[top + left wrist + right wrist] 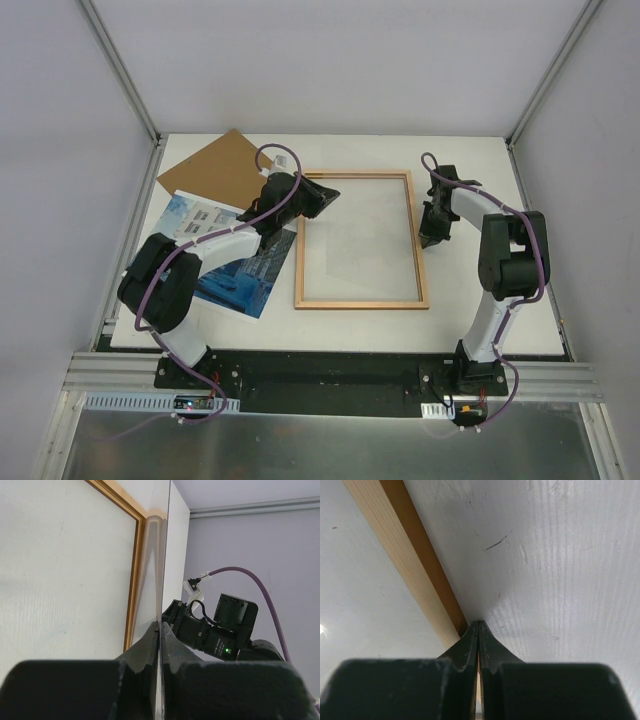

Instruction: Put the photo into the frame

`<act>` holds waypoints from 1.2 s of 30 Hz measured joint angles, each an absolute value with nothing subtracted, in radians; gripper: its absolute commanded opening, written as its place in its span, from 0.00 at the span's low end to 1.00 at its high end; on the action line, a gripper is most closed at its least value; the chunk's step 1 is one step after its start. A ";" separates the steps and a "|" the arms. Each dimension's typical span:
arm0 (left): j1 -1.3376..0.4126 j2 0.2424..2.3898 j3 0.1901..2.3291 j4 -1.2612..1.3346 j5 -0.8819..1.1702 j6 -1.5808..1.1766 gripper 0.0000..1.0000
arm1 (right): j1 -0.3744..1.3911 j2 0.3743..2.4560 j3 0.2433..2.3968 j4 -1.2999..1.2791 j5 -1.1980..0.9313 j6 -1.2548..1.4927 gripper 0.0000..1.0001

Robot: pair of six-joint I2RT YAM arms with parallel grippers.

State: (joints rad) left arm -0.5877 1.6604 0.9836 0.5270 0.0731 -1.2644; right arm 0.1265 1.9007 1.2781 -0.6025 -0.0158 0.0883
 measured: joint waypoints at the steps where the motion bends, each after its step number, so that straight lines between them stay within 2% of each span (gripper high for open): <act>1: -0.588 1.660 0.982 0.527 0.073 -1.264 0.00 | 0.126 1.901 1.278 -0.603 -0.016 0.088 0.01; 36: -0.588 1.635 0.905 0.564 0.073 -1.264 0.00 | 0.125 1.901 1.279 -0.607 -0.010 0.088 0.01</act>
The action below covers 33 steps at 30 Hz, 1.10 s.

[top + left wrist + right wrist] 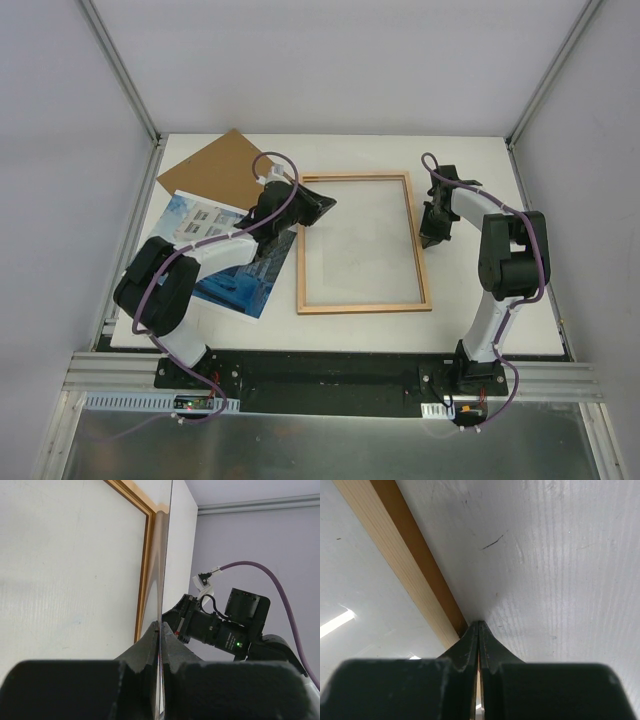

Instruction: Put the photo into the frame

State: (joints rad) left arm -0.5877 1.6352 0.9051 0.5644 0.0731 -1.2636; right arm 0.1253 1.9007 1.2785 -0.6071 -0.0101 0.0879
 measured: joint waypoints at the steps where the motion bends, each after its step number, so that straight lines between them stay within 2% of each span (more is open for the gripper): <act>1: -0.588 1.633 0.901 0.565 0.073 -1.264 0.00 | 0.125 1.901 1.279 -0.607 -0.010 0.088 0.01; 33: -0.588 1.623 0.802 0.582 0.109 -1.199 0.00 | 0.123 1.899 1.281 -0.625 0.010 0.086 0.05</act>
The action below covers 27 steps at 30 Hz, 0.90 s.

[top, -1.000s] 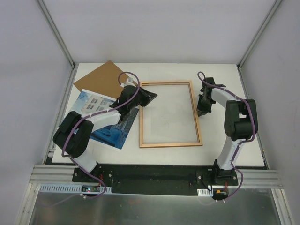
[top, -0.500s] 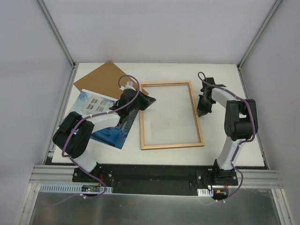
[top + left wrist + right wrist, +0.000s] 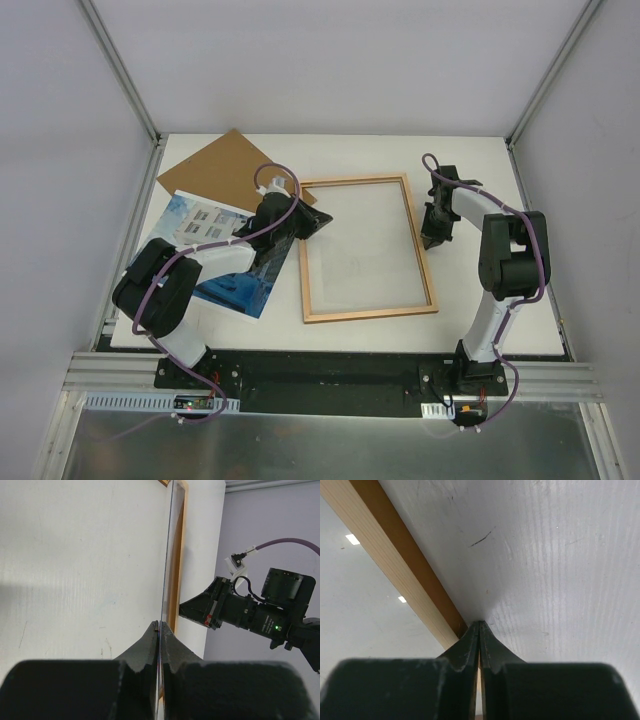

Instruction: Put the photo into the frame

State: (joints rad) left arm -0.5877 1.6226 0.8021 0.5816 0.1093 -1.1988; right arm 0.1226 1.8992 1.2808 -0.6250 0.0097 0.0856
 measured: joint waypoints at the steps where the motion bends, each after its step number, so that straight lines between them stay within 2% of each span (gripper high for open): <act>1: -0.588 1.623 0.801 0.582 0.113 -1.194 0.00 | 0.123 1.899 1.281 -0.626 0.011 0.085 0.07; 10: -0.588 1.625 0.776 0.590 0.128 -1.168 0.00 | 0.121 1.895 1.281 -0.633 0.024 0.077 0.21; 27: -0.576 1.663 0.722 0.594 0.172 -1.124 0.00 | 0.121 1.856 1.281 -0.633 0.041 0.075 0.34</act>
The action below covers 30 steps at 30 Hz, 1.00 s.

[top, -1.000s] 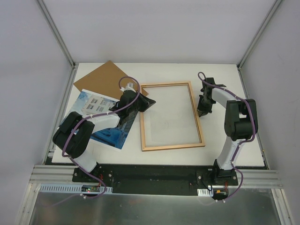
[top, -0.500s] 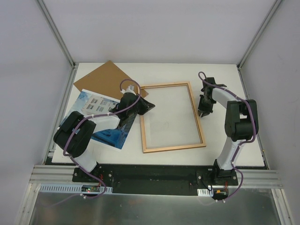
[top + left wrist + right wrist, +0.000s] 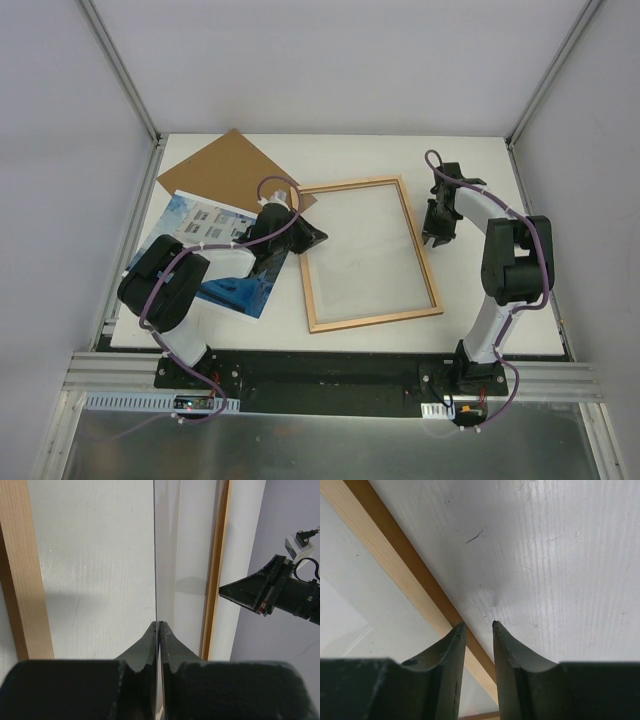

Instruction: Put the photo into the frame

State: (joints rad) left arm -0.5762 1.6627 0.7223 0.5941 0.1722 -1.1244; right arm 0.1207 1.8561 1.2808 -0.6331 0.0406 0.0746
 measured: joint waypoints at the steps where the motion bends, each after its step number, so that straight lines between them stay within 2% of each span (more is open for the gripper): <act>1: -0.575 1.663 0.720 0.594 0.176 -1.121 0.00 | 0.121 1.856 1.281 -0.633 0.041 0.074 0.34; 13: -0.556 1.686 0.709 0.601 0.233 -1.095 0.01 | 0.121 1.838 1.281 -0.622 0.018 0.077 0.39; 20: -0.548 1.696 0.706 0.602 0.275 -1.079 0.18 | 0.131 1.837 1.281 -0.616 -0.010 0.078 0.44; 27: -0.528 1.696 0.704 0.583 0.299 -1.051 0.31 | 0.133 1.837 1.280 -0.606 -0.018 0.078 0.53; 30: -0.519 1.696 0.704 0.578 0.313 -1.039 0.32 | 0.134 1.837 1.279 -0.596 -0.026 0.076 0.57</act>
State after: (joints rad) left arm -0.5194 1.6962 0.7036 0.5781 0.3126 -1.0386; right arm 0.1341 1.8370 1.2785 -0.5964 -0.0261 0.0761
